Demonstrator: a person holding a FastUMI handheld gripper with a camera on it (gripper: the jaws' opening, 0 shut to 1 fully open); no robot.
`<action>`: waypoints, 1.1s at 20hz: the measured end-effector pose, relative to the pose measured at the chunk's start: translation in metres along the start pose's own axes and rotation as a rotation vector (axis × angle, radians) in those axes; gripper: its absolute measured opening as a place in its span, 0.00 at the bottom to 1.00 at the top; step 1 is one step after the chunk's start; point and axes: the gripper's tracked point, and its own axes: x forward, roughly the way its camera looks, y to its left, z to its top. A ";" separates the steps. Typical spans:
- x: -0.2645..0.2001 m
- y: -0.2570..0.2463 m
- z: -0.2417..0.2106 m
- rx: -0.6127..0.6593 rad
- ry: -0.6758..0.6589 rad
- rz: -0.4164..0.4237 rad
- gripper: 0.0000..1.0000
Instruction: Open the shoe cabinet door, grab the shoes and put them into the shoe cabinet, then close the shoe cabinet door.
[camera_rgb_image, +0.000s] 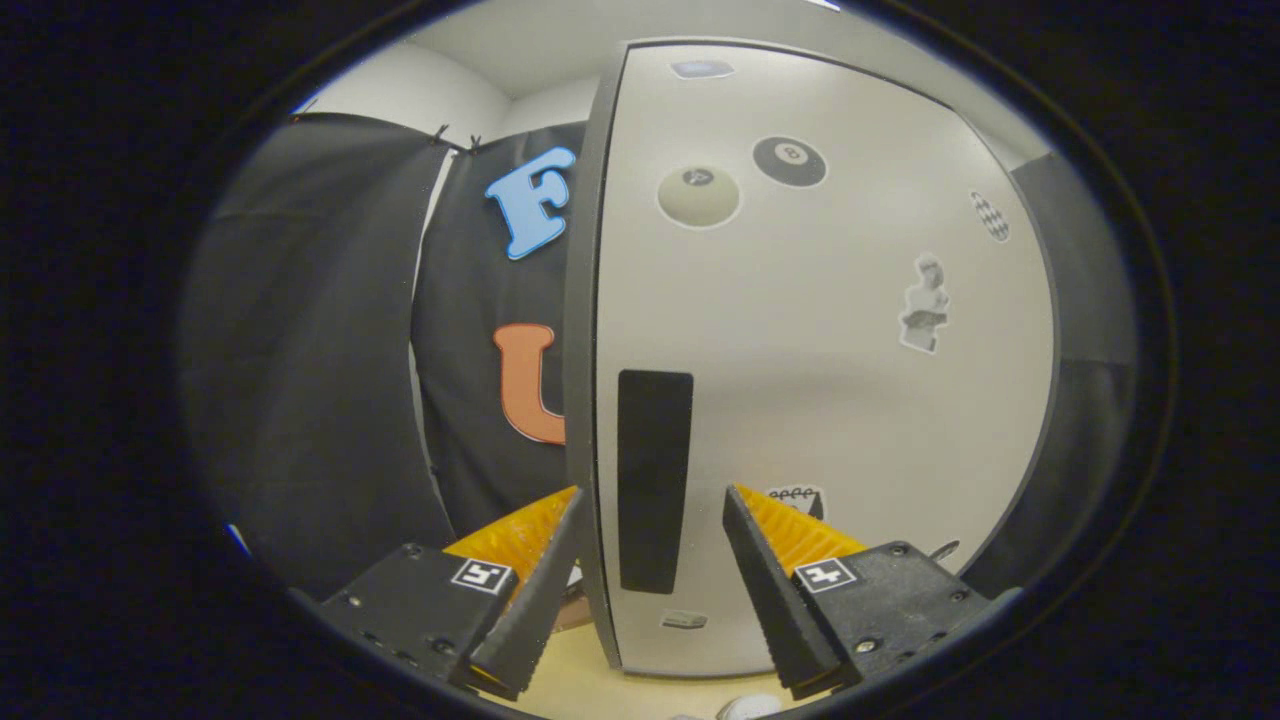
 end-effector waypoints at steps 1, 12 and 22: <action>0.004 0.000 -0.001 0.009 0.003 -0.002 0.83; 0.006 0.001 -0.011 0.065 0.035 0.010 0.29; -0.062 0.000 -0.020 0.047 0.050 0.146 0.26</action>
